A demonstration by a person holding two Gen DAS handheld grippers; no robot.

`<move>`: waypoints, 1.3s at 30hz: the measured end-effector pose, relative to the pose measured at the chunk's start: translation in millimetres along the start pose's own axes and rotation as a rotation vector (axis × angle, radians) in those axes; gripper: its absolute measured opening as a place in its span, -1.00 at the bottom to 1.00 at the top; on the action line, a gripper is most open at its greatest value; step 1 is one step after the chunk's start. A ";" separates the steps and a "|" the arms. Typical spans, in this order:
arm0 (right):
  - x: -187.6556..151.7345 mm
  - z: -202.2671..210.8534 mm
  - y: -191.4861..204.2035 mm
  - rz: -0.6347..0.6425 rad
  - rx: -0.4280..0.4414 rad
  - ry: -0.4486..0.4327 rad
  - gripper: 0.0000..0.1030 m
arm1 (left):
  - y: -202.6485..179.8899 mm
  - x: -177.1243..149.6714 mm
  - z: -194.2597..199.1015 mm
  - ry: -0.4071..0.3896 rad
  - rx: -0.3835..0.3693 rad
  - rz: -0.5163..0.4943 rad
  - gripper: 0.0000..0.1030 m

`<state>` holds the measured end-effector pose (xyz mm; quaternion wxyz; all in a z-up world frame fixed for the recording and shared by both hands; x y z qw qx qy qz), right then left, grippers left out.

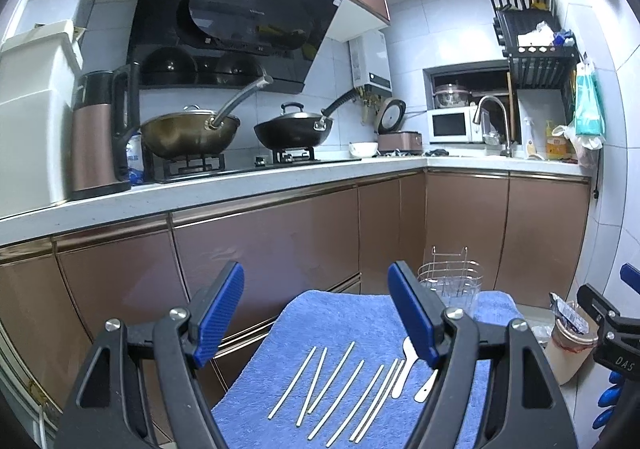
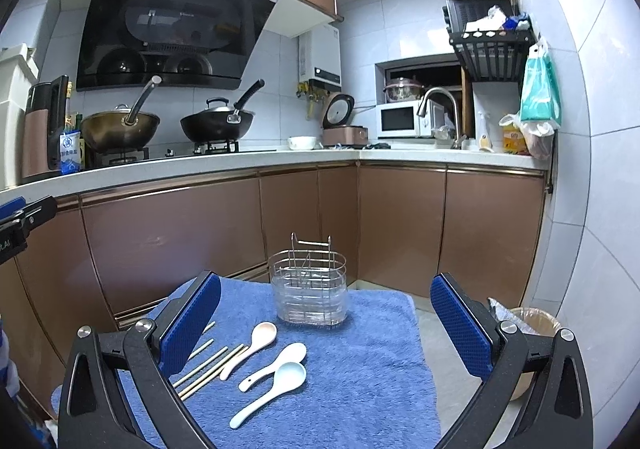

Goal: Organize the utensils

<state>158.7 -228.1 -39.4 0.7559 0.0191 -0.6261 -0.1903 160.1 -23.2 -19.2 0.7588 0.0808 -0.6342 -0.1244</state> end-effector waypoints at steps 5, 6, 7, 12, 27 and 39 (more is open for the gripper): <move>-8.2 -15.5 -7.5 -0.049 0.040 0.054 0.99 | -0.8 -5.9 -15.5 0.029 -0.026 0.014 0.42; -8.9 -18.8 -9.2 -0.055 0.044 0.066 0.99 | -0.6 -7.6 -18.7 0.037 -0.031 0.018 0.42; -11.1 -23.0 -10.7 -0.060 0.048 0.083 0.99 | 0.1 -9.9 -22.2 0.049 -0.036 0.021 0.42; -35.2 -50.5 -13.6 -0.075 0.058 0.202 0.99 | 1.6 -31.8 -47.9 0.136 -0.039 0.012 0.42; -181.4 -169.6 -19.1 -0.182 0.197 0.758 0.16 | -19.6 -125.8 -158.9 0.463 -0.311 -0.019 0.40; -211.7 -207.0 -25.6 -0.210 0.267 0.906 -0.25 | -115.5 -165.4 -214.6 0.644 -0.692 -0.116 0.33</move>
Point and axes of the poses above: each gripper's, at about its wrist camera, not at the fingertips, and z roughly against the way its jaws point, y to its left, x to its top, the point moved 10 cm from there along -z, roughly the way its jaws point, and after that the axes turned 13 degrees about -z, right-handed, at the moved point
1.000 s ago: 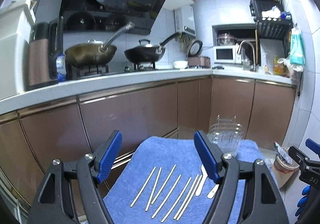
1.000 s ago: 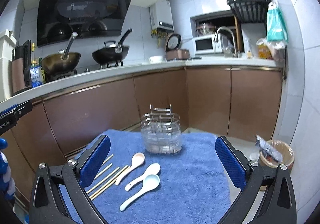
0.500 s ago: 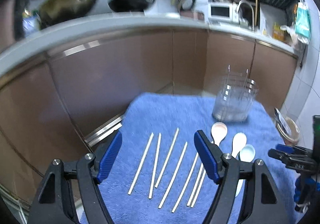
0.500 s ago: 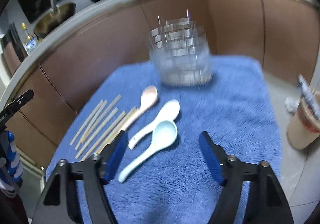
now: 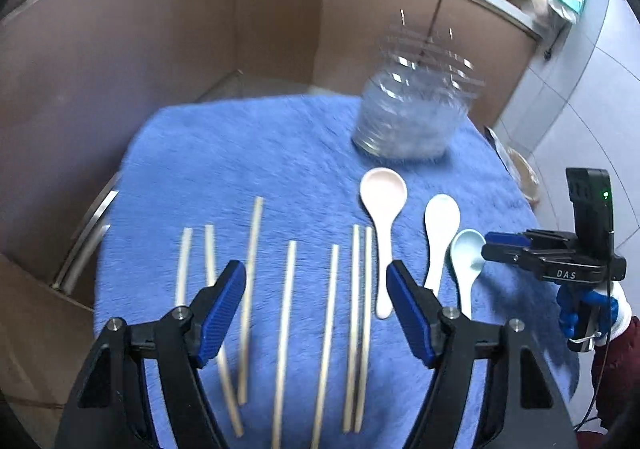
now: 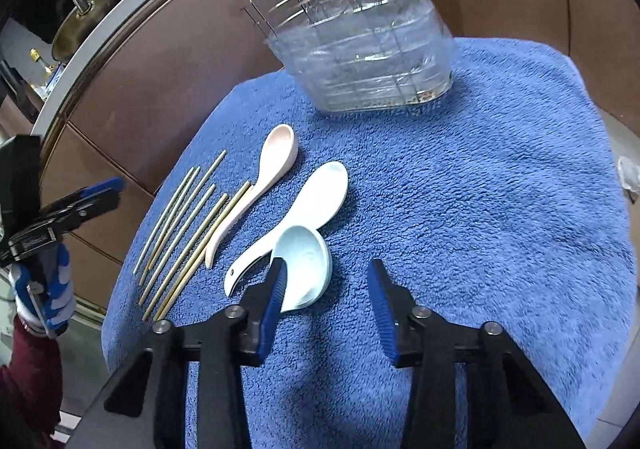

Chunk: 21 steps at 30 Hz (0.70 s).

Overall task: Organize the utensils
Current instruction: 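Grasp the light blue spoon with the right tool while the left tool grasps a chopstick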

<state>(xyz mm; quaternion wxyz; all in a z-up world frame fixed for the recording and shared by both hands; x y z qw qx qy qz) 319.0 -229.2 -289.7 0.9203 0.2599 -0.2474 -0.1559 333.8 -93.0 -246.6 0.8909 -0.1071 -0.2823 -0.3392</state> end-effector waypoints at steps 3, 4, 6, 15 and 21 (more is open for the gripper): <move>1.9 -4.0 1.6 0.006 0.018 0.023 -0.34 | -8.9 3.8 -22.9 0.046 -0.050 -0.024 0.18; 2.3 -5.1 1.9 0.010 0.023 0.031 -0.40 | -11.7 4.2 -31.0 0.067 -0.059 -0.035 0.14; 3.3 -7.9 2.3 0.020 0.029 0.048 -0.48 | -15.1 2.4 -40.2 0.090 -0.063 -0.051 0.03; 5.1 -27.3 6.4 0.053 0.061 0.113 -0.54 | -18.3 -7.9 -74.0 0.193 -0.068 -0.116 -0.41; 7.8 -33.5 7.7 0.069 0.069 0.131 -0.65 | -10.9 -12.2 -98.3 0.257 -0.063 -0.104 -0.63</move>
Point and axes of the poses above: each gripper's, at about its wrist camera, not at the fingertips, and z roughly against the way its jaws point, y to its left, x to its top, the point moved 10 cm from there along -z, roughly the way its jaws point, and after that the axes turned 13 degrees about -z, right-handed, at the moved point
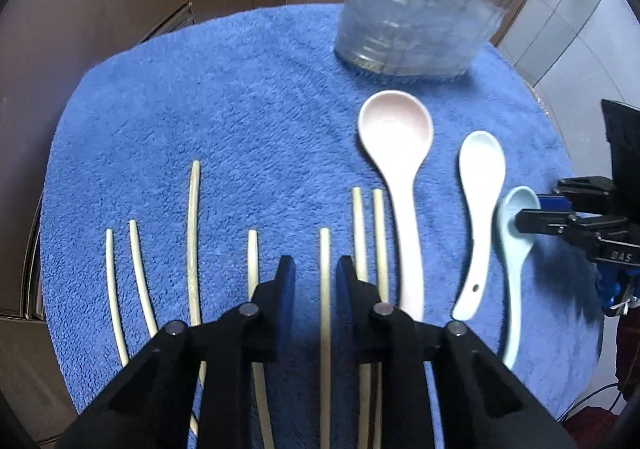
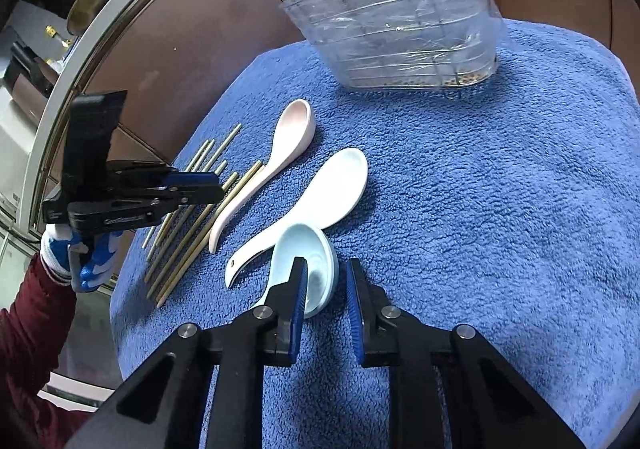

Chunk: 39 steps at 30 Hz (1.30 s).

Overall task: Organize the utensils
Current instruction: 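Grasp the light blue spoon with the right tool while the left tool grasps a chopstick, then lower the spoon into the holder and open the right tool while the left tool drops its chopstick in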

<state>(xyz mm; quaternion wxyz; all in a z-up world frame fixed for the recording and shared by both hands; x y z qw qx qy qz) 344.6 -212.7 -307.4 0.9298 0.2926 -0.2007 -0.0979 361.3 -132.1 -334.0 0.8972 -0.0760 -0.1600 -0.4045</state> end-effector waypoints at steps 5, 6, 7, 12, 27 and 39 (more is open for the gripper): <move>5.9 -6.1 -2.9 0.015 -0.006 0.017 -0.77 | 1.8 8.8 -8.7 0.017 0.019 -0.026 -0.64; 6.4 -6.0 -3.4 0.019 -0.004 0.021 -0.79 | 2.1 9.7 -10.0 0.022 0.028 -0.033 -0.64; 6.1 -5.8 -3.7 0.024 -0.001 0.025 -0.82 | -2.0 10.9 -10.7 0.023 0.032 -0.032 -0.65; 4.0 -4.8 0.5 0.065 -0.026 0.020 -0.83 | -4.1 15.4 -7.3 -0.010 0.049 0.027 -0.91; 45.7 127.3 57.2 0.211 -0.171 -0.378 -0.87 | 10.1 80.5 201.9 -0.597 0.199 0.176 -0.91; 161.1 241.9 86.8 0.271 -0.464 -0.865 -0.87 | 24.3 216.0 312.0 -1.086 0.266 0.327 -0.91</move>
Point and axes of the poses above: each gripper's, at about its wrist camera, not at the fingertips, and z roughly against the way its jaws point, y to its left, x to its top, the point moved 10 cm from there along -z, roughly the way its jaws point, and after that the axes turned 13 degrees about -z, right-handed, at the moved point
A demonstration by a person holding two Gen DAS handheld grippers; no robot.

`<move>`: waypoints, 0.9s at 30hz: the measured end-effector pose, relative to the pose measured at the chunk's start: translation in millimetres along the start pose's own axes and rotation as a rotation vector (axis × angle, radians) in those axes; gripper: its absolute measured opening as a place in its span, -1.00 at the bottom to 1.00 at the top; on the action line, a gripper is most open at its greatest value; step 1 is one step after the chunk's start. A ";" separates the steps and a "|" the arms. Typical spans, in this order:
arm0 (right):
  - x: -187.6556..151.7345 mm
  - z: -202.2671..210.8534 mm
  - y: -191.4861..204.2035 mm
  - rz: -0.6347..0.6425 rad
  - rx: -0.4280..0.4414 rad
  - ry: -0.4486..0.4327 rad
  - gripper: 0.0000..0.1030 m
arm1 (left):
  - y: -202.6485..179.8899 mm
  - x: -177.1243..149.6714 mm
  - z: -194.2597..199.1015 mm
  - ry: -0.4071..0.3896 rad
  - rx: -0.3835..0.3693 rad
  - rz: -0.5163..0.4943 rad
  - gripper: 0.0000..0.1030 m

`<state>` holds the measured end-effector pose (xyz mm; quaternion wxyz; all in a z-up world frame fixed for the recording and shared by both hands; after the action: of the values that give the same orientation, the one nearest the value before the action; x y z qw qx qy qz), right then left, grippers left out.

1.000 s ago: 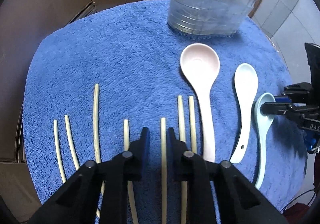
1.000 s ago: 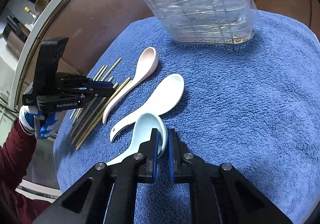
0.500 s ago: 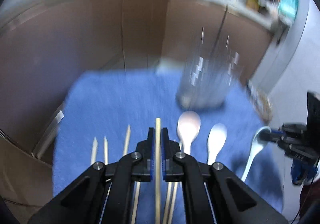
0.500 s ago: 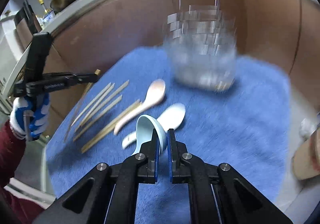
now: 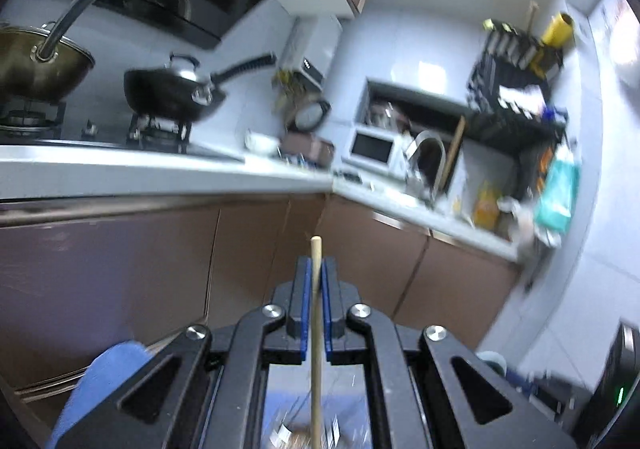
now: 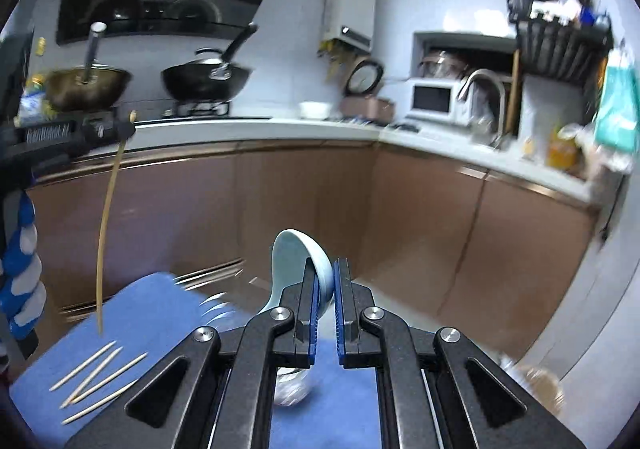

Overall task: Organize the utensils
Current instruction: 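Lower the spoon into the holder and open the right tool while the left tool drops its chopstick in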

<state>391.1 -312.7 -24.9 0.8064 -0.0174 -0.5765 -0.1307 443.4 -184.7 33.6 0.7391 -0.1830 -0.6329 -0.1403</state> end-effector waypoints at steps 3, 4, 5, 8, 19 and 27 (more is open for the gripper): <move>1.7 -17.8 5.8 0.051 -0.064 -0.031 -0.87 | -5.4 1.3 -18.3 -0.053 0.039 0.021 -0.91; -0.8 -25.0 6.9 0.068 -0.080 -0.033 -0.87 | -7.3 -3.5 -24.5 -0.071 0.061 0.016 -0.91; -4.6 -31.9 7.8 0.076 -0.087 -0.028 -0.87 | -9.3 -10.0 -27.8 -0.079 0.072 0.012 -0.91; -20.7 -53.1 9.2 0.099 -0.121 -0.020 -0.87 | -11.1 -38.6 -49.6 -0.068 0.099 0.008 -0.91; -76.2 -85.6 10.6 0.102 -0.143 0.024 -0.83 | 5.5 -119.0 -87.0 0.003 0.184 0.031 -0.88; -96.4 -87.4 8.8 0.064 -0.097 0.074 -0.17 | 10.9 -127.1 -65.8 0.033 0.178 0.016 -0.56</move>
<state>445.0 -301.5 -143.1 0.8290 -0.0702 -0.5386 -0.1332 486.1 -207.5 -101.6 0.7638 -0.1196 -0.6292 -0.0806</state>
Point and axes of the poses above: each gripper's, at about its wrist camera, not at the fingertips, and z roughly against the way its jaws point, y to its left, x to its top, the point moved 10 cm from there along -z, roughly the way its jaws point, and after that the axes turned 13 degrees about -z, right-handed, at the moved point
